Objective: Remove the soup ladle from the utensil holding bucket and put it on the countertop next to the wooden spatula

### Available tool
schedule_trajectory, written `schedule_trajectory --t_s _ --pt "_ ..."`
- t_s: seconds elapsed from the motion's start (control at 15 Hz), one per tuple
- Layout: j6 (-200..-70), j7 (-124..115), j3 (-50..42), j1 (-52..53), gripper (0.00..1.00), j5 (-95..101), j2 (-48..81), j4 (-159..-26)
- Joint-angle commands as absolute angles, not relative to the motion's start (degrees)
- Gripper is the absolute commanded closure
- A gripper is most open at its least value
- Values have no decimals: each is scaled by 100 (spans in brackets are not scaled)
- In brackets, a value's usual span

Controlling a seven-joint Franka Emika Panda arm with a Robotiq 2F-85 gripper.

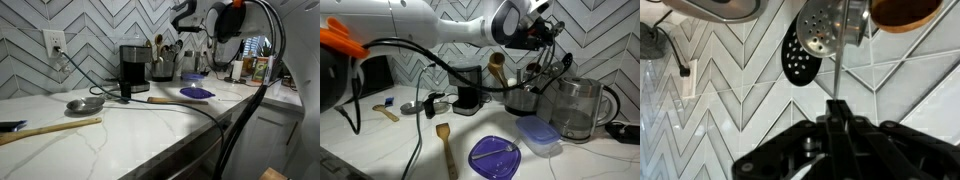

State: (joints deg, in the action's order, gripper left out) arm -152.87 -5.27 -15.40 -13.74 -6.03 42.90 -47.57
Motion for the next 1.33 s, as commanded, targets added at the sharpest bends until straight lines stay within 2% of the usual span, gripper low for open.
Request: schedule_trajectory --t_s 0.0,0.53,1.0,1.27 --pt "-15630 -943 -2230 -885 99 -12 3689 -5758" --pt "-15170 -2362 -4359 1134 99 2324 2631 -7722" --pt "-14466 -3406 -5489 3121 99 4534 1661 -9464" --pt "-13690 -3761 -5751 3991 99 5597 1073 -10222"
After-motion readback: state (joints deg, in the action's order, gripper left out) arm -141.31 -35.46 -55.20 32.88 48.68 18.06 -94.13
